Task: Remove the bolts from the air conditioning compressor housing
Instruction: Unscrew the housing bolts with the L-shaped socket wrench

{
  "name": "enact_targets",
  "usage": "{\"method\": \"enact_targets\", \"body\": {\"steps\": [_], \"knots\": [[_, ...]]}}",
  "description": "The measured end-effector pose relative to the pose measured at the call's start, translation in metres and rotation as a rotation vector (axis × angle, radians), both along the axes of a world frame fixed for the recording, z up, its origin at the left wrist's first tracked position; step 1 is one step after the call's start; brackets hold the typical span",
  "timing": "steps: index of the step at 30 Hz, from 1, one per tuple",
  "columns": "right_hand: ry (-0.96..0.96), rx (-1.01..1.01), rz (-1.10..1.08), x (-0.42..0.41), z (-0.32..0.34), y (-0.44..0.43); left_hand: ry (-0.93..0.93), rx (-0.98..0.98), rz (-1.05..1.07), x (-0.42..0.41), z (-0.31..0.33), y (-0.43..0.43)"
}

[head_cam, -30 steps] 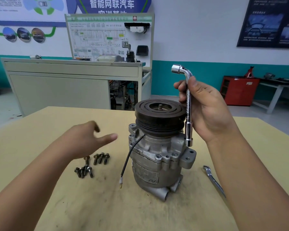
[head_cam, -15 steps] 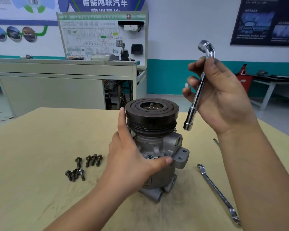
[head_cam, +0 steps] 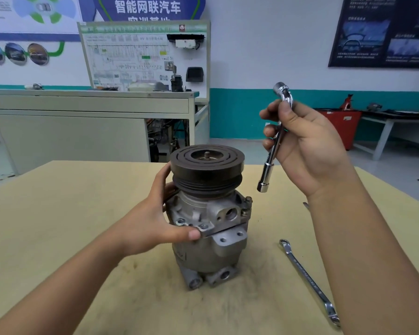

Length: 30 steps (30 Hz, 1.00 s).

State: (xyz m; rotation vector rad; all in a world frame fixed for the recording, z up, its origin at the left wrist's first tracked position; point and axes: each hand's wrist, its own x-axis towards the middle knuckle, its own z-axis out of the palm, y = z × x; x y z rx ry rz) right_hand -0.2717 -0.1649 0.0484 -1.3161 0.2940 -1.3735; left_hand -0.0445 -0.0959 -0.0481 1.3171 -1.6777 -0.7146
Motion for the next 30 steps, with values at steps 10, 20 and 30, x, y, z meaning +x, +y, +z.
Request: {"method": "enact_targets", "body": {"steps": [10, 20, 30], "knots": [[-0.098, 0.041, 0.057, 0.000, -0.001, -0.004, 0.095, 0.195, -0.288, 0.021, 0.014, -0.022], [-0.035, 0.031, 0.007, 0.009, -0.001, 0.001, 0.096, 0.198, 0.098, 0.008, 0.009, 0.017], [-0.005, 0.060, -0.035, 0.012, -0.004, 0.000, -0.227, -0.033, 0.544, -0.088, -0.009, 0.036]]}}
